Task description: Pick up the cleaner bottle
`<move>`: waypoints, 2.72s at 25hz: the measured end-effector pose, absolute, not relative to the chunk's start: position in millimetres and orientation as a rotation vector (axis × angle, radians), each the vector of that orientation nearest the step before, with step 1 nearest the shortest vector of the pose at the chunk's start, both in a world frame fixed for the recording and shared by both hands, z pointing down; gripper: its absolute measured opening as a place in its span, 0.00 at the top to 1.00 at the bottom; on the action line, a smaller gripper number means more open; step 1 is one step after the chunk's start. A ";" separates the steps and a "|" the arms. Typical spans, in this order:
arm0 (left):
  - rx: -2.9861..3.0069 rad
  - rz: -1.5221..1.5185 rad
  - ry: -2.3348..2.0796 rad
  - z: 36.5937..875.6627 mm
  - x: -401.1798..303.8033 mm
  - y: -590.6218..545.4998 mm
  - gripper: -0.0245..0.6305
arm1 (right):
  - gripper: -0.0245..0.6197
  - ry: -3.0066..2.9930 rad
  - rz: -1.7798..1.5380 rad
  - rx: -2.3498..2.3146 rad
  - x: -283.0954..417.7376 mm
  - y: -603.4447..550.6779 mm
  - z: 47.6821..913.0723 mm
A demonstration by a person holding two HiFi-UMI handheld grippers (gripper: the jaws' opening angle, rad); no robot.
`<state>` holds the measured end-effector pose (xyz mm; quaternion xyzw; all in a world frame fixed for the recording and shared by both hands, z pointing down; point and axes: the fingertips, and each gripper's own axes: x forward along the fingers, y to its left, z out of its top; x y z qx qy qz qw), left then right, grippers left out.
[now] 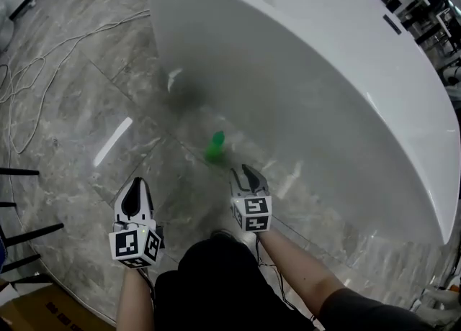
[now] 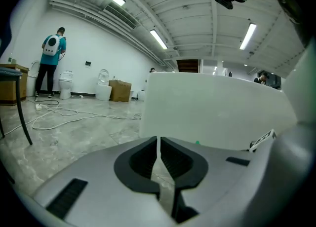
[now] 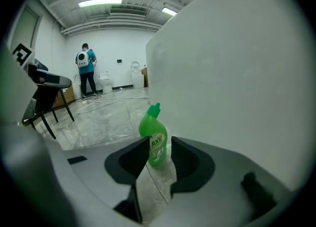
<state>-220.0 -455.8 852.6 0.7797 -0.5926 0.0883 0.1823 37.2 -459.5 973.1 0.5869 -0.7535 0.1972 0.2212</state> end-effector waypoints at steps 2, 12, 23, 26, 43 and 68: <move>2.217 0.238 -1.670 870.9 -217.5 -465.3 0.91 | 0.74 -2.105 0.561 1.610 33.8 -463.1 996.7; 2.252 0.241 -1.672 932.1 -219.4 -496.7 0.91 | 0.57 -2.061 0.584 1.651 10.0 -494.3 1077.2; 2.253 0.284 -1.633 960.4 -206.2 -520.4 0.91 | 0.57 -1.969 0.619 1.784 -14.7 -518.1 1100.6; 2.251 0.297 -1.627 965.4 -209.3 -525.4 0.91 | 0.57 -1.909 0.637 1.843 -15.5 -524.5 1109.9; 2.259 0.327 -1.585 972.6 -217.5 -538.8 0.91 | 0.57 -1.738 0.651 1.964 -1.3 -568.9 1136.1; 2.251 0.342 -1.600 975.0 -205.4 -532.3 0.91 | 0.65 -2.157 1.031 1.617 2.1 -575.0 1136.8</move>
